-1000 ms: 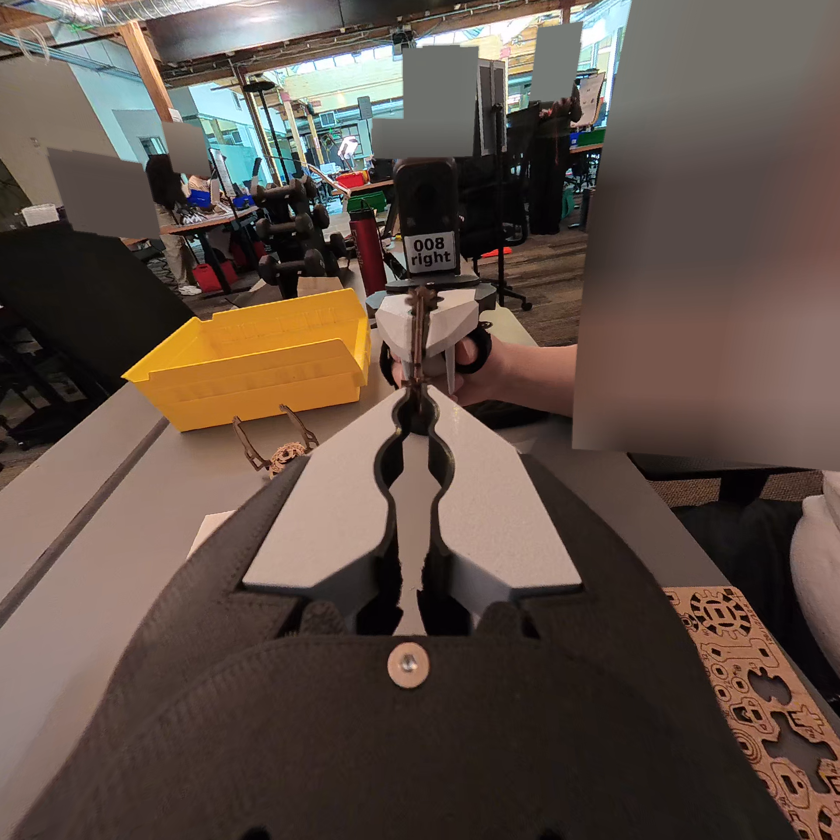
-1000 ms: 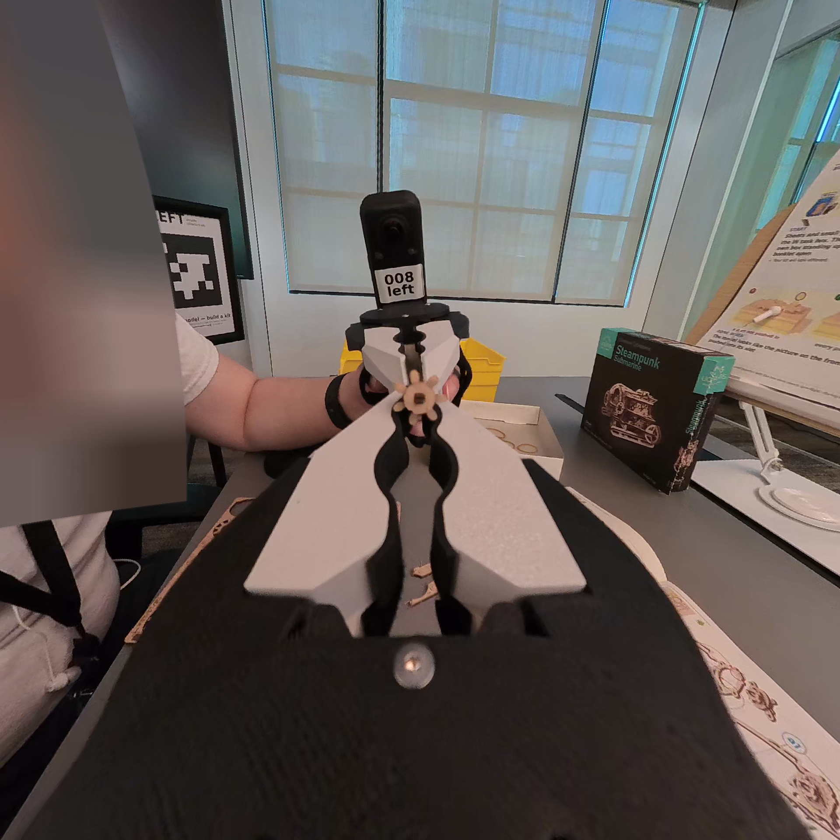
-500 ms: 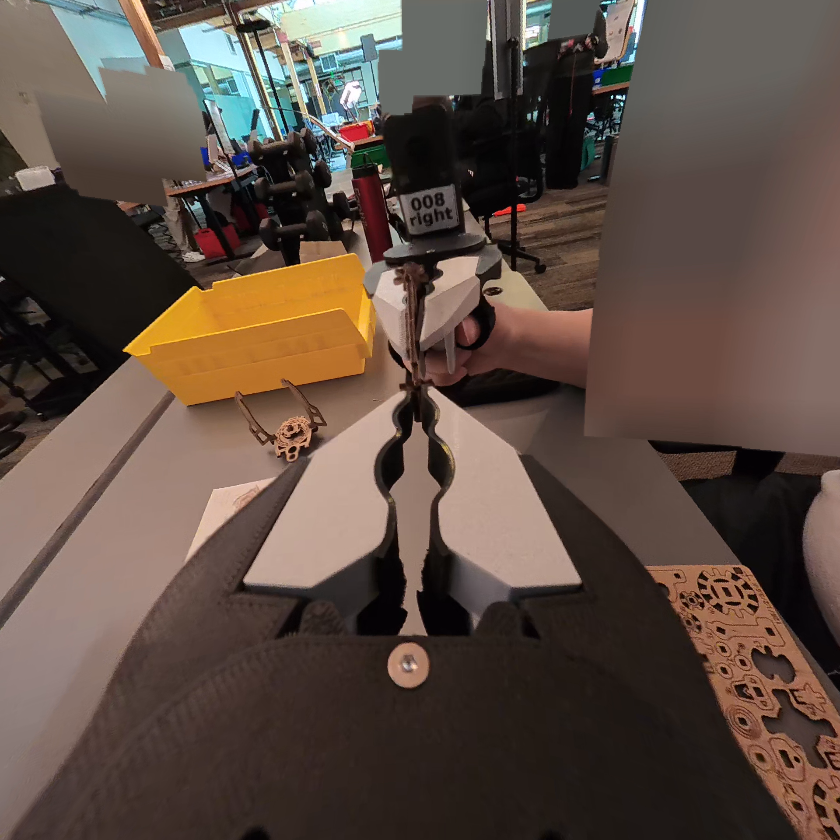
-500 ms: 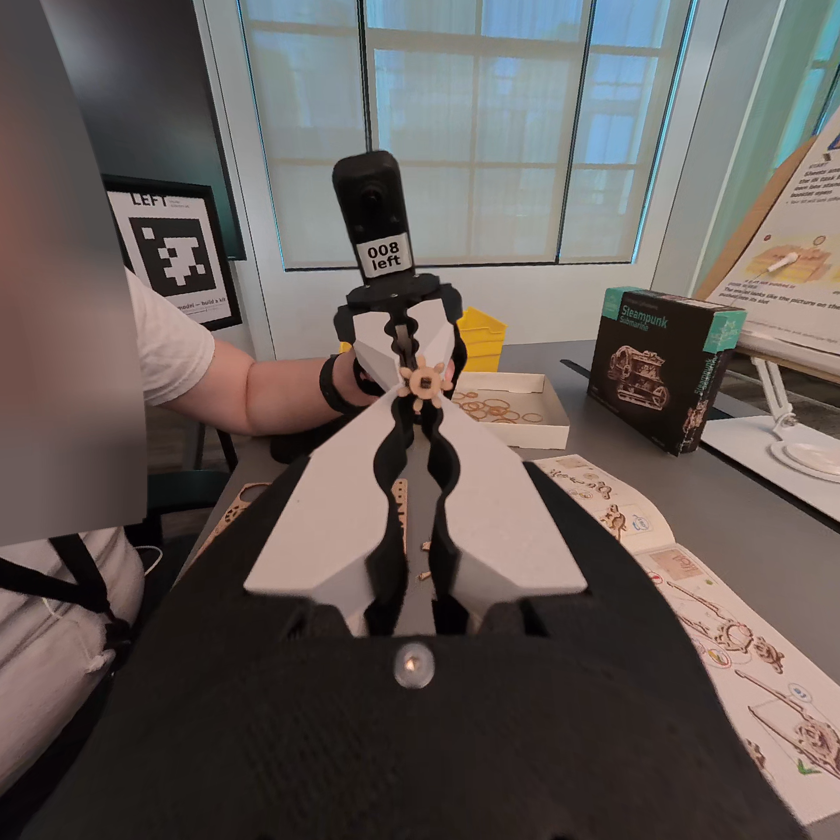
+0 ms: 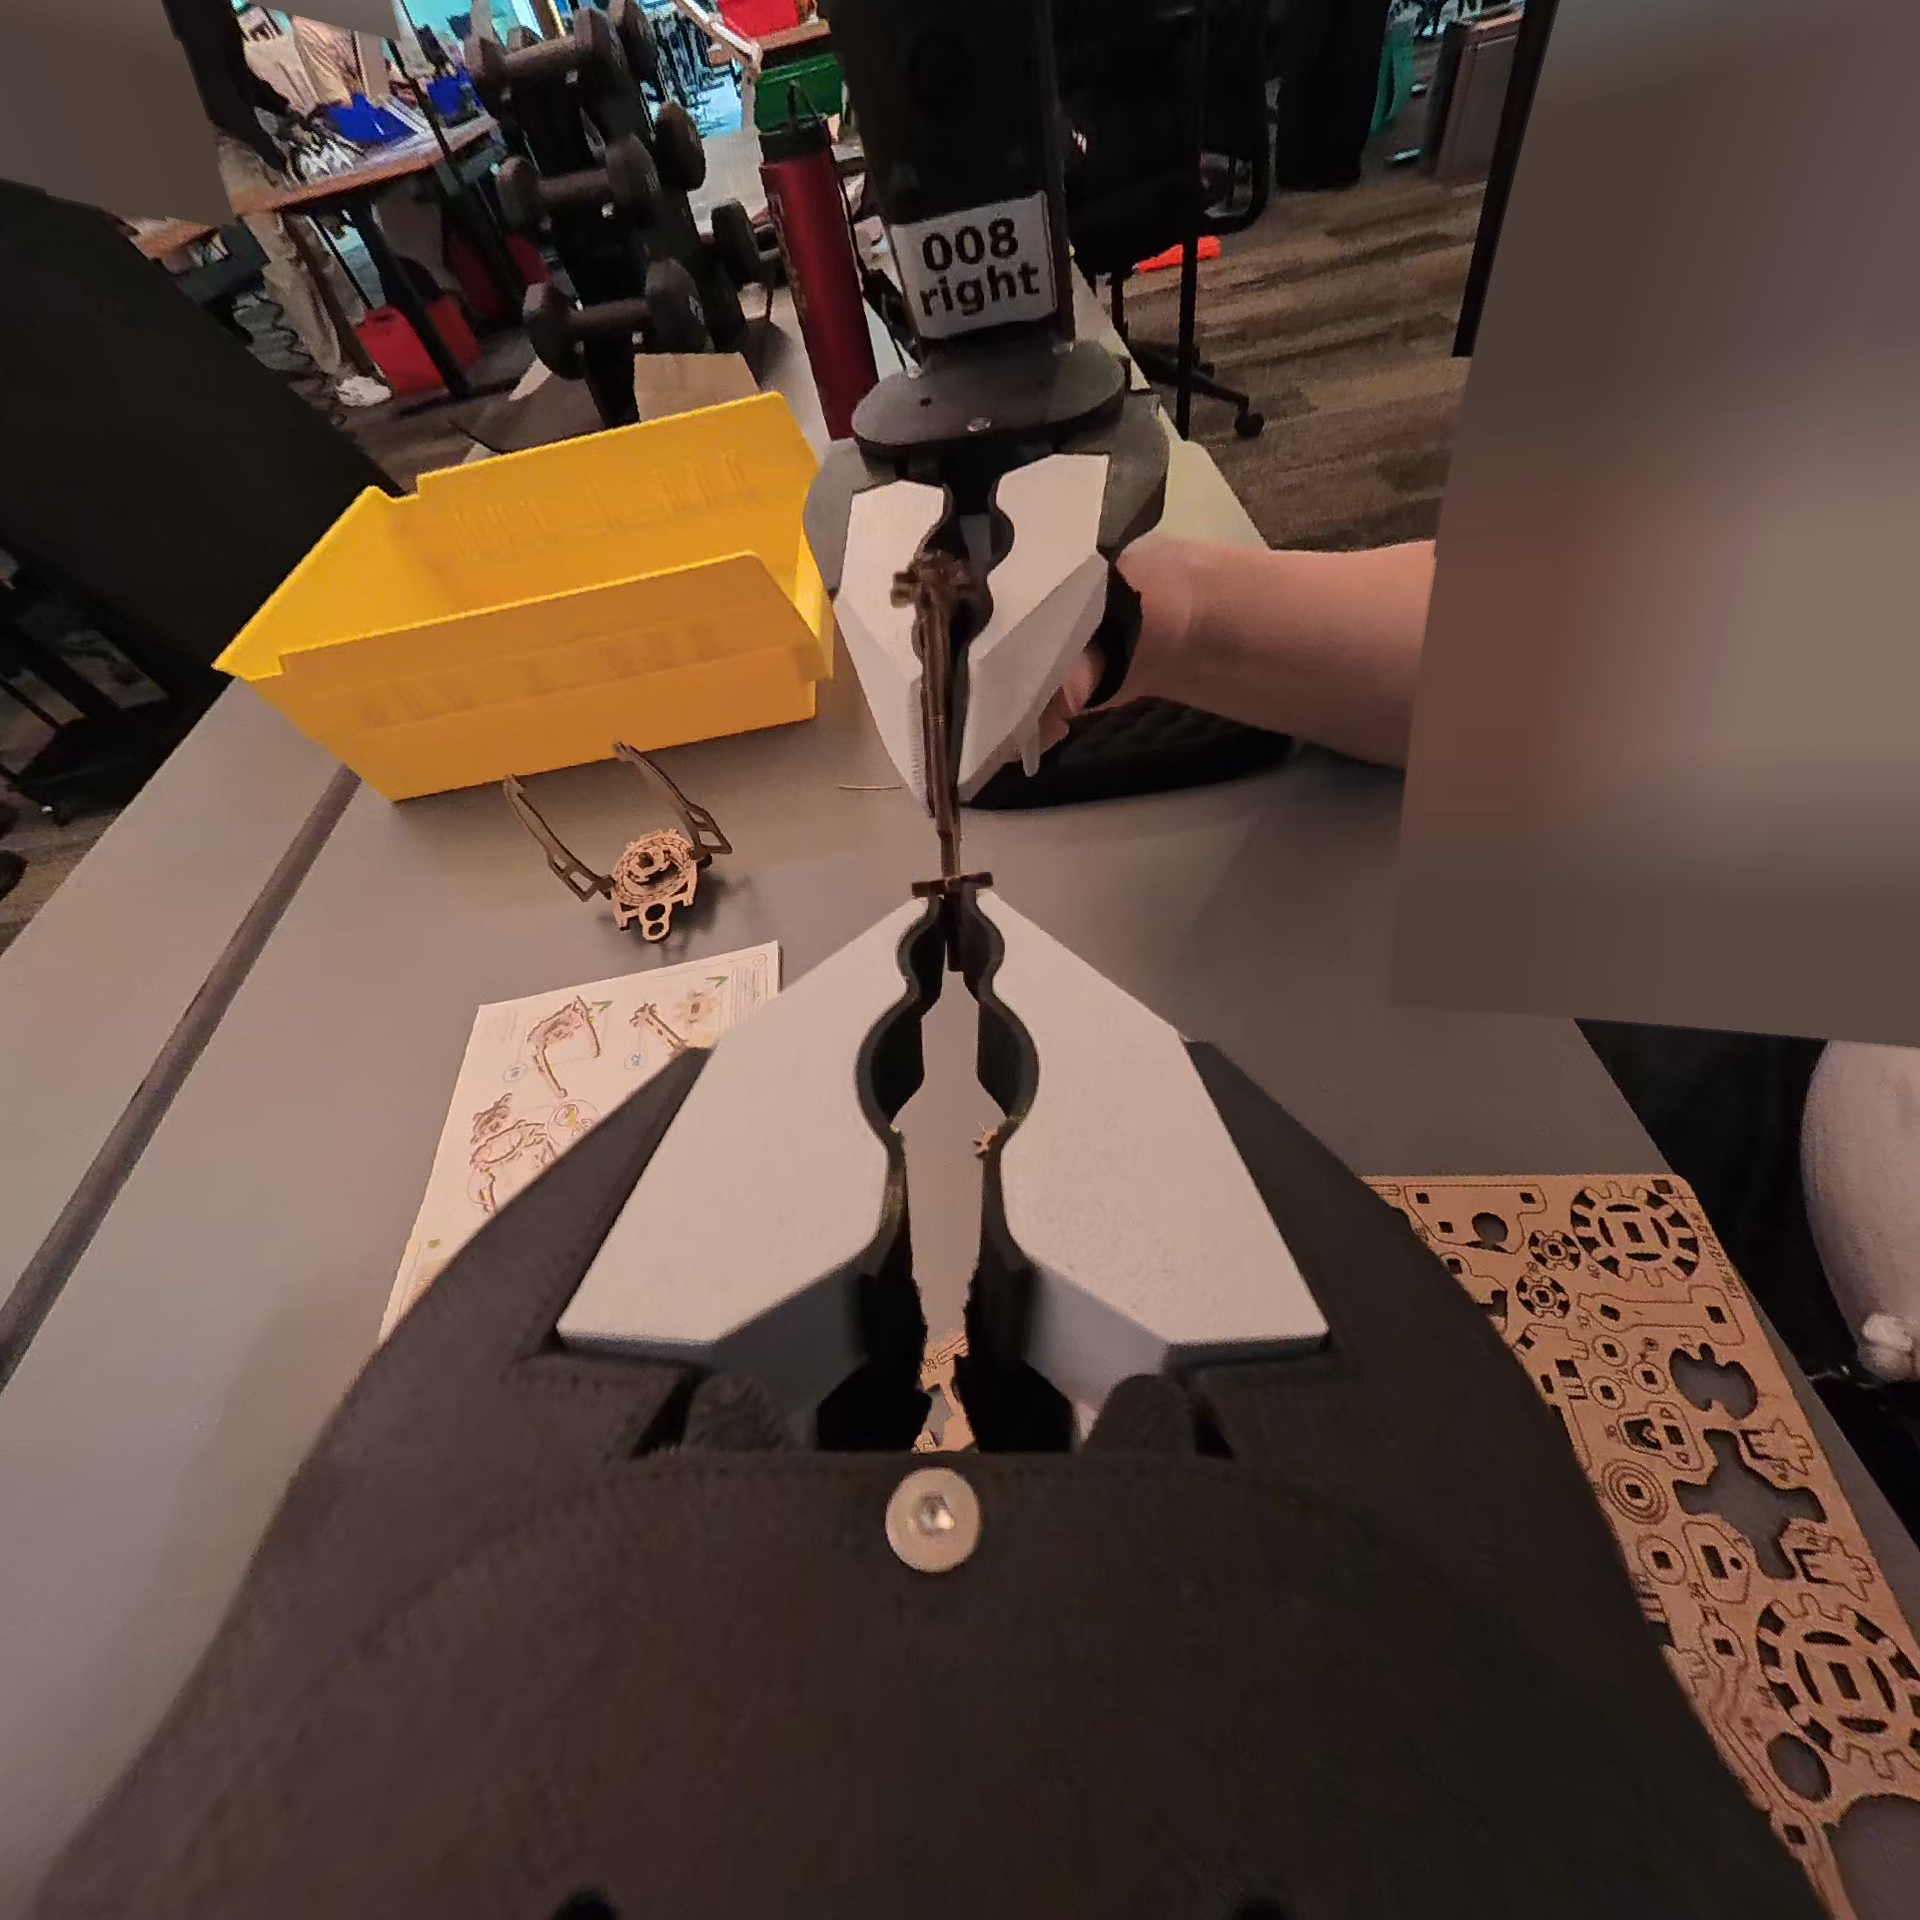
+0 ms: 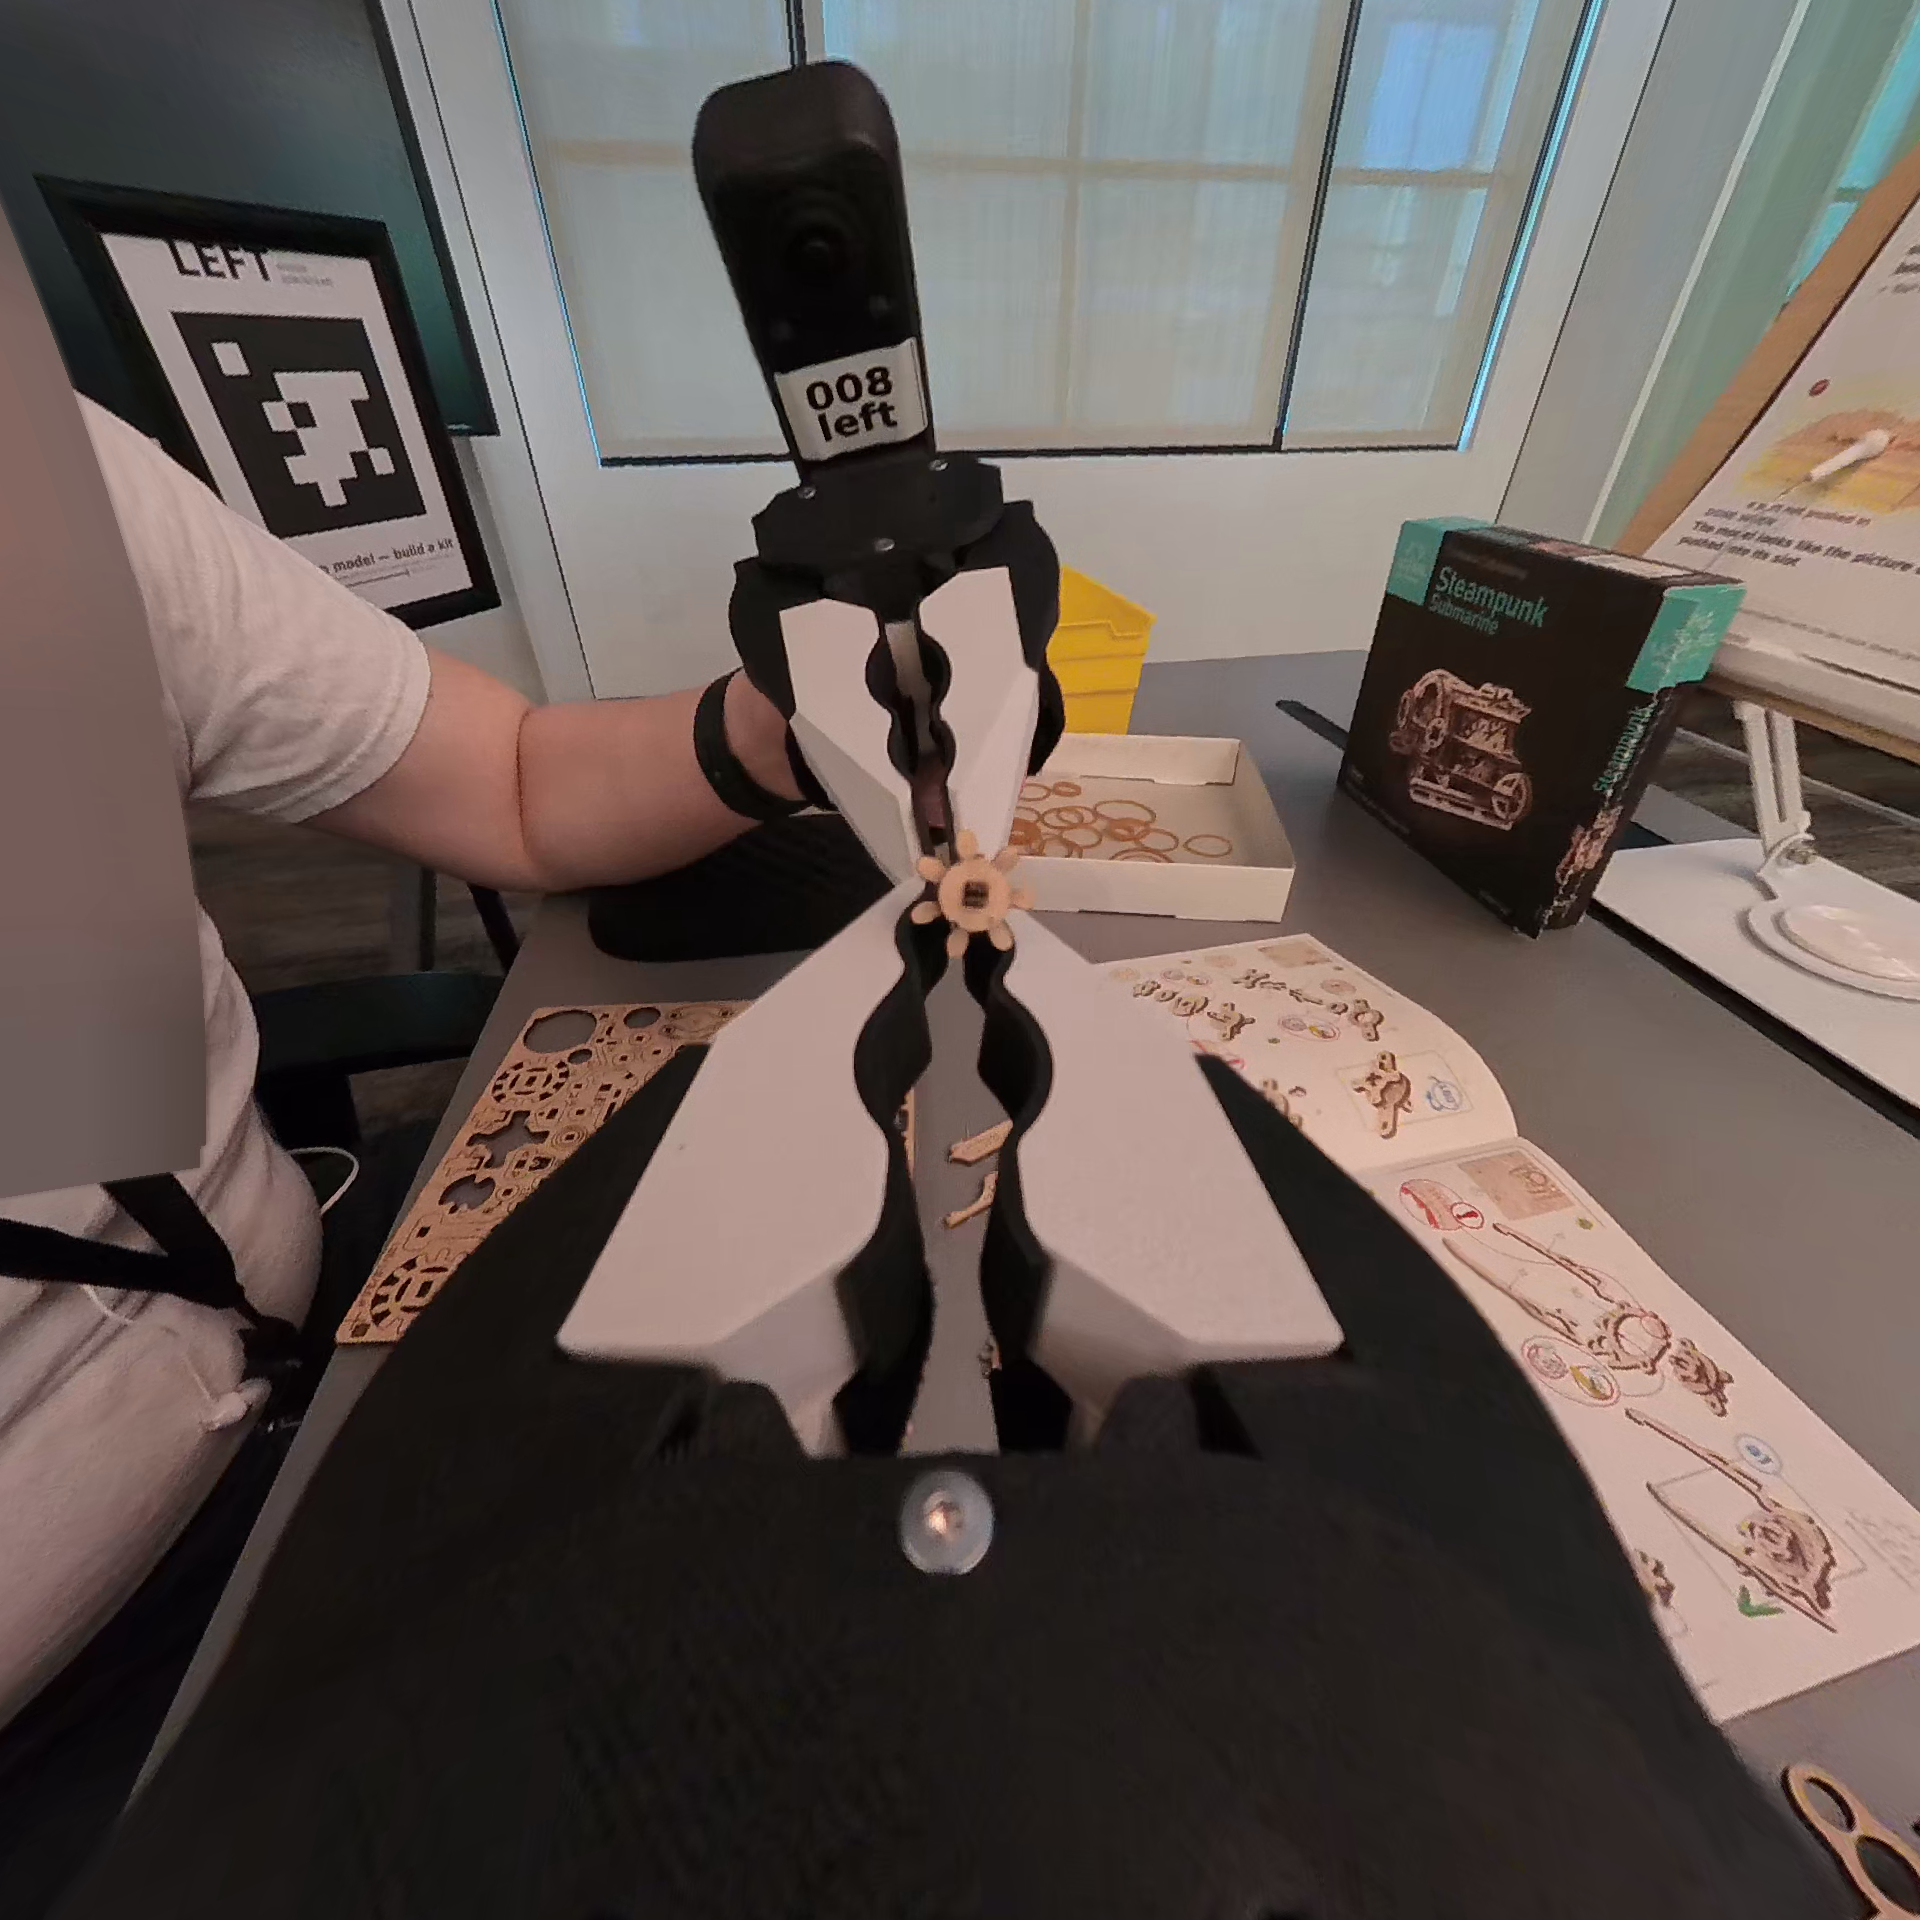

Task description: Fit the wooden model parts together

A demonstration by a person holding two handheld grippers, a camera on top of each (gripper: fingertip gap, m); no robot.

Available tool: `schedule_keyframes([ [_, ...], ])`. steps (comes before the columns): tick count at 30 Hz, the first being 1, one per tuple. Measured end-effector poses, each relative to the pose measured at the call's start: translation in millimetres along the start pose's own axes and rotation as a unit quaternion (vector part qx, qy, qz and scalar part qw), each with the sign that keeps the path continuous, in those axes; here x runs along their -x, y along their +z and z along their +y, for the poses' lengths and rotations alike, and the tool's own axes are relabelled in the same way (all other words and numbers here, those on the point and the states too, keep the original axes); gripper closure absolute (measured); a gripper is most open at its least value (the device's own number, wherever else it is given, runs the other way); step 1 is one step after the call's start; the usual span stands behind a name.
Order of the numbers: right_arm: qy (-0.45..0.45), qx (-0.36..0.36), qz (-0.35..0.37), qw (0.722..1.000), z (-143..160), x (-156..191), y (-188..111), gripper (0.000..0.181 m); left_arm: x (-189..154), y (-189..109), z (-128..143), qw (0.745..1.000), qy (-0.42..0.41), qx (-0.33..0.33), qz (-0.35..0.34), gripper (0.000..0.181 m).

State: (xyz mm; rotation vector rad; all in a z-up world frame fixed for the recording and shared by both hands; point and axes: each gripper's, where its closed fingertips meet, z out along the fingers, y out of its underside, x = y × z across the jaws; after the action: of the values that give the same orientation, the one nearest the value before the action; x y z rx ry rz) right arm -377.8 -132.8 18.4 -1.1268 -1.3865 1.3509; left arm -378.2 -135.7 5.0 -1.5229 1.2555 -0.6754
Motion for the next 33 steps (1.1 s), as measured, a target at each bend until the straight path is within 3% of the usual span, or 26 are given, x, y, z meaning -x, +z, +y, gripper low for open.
schedule_keyframes([
  [3,0.029,0.000,0.002,1.000,3,-5,1,0.180,4,1,4,1.000,0.010,0.012,-0.015,0.181],
  [6,0.094,-0.067,-0.036,0.993,-11,-7,-4,0.181,6,-2,-11,0.999,-0.025,-0.047,-0.004,0.181],
  [19,0.076,-0.150,-0.040,0.985,-30,-6,-12,0.180,9,-4,-32,0.984,-0.103,-0.145,0.001,0.180],
  [33,0.085,-0.185,-0.054,0.978,-37,-4,-15,0.181,9,-6,-41,0.976,-0.124,-0.180,0.000,0.178],
])
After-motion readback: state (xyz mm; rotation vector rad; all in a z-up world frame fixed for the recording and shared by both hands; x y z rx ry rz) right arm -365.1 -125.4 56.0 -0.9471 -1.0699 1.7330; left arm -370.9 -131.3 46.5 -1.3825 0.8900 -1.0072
